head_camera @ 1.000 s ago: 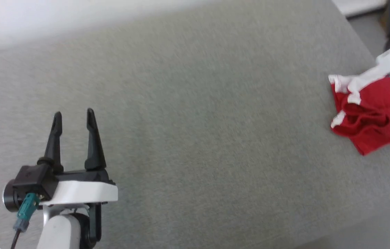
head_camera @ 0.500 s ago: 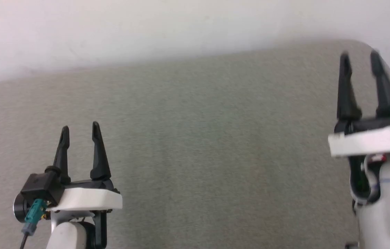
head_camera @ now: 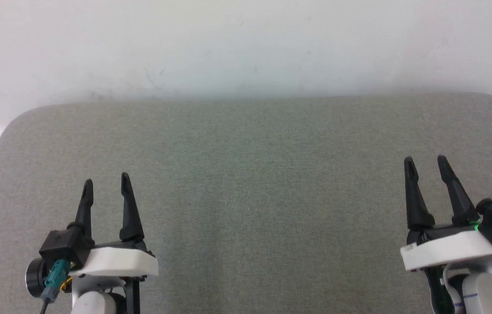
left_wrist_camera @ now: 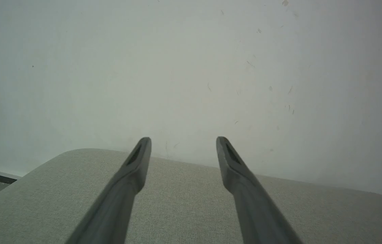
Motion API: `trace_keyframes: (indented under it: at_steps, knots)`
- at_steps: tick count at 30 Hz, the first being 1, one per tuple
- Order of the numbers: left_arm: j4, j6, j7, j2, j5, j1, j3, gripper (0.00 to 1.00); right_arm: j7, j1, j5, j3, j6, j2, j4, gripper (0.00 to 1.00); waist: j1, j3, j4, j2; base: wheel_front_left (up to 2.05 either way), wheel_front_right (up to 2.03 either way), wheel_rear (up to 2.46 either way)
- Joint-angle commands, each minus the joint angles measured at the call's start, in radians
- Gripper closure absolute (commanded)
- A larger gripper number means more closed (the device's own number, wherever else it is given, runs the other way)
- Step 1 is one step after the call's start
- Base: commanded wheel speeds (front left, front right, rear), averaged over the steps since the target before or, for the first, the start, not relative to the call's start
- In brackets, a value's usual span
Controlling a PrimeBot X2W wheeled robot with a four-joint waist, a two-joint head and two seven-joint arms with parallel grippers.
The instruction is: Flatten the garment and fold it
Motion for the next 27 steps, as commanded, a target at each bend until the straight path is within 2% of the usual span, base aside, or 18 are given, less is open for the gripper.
trace_keyframes:
  at_steps: [1, 15, 16, 27]
  knots:
    - [0.004, 0.003, -0.004, -0.005, 0.011, 0.016, -0.004, 0.0, -0.005, 0.024, -0.011, -0.003, -0.002, 0.003, -0.001, 0.0, 0.0001, -0.004, 0.012, -0.0001, 0.0, 0.0, 0.0]
    - [0.084, -0.02, -0.005, -0.022, 0.011, 0.059, -0.051, 0.0, -0.005, 0.112, 0.004, -0.011, -0.002, 0.003, 0.044, 0.0, 0.0001, 0.008, 0.014, -0.0001, 0.0, 0.0, 0.0]
    - [0.082, -0.013, 0.0, -0.019, 0.012, 0.053, -0.05, 1.0, 0.0, 0.105, 0.001, -0.01, 0.0, 0.0, 0.044, 1.0, 0.0001, 0.008, 0.014, -0.0001, 0.0, 0.0, 0.0]
    - [0.079, -0.018, 0.012, -0.02, 0.022, 0.054, -0.047, 1.0, 0.011, 0.105, -0.009, -0.007, 0.0, -0.001, 0.039, 1.0, 0.0002, 0.009, 0.012, -0.0001, 0.0, 0.0, 0.0]
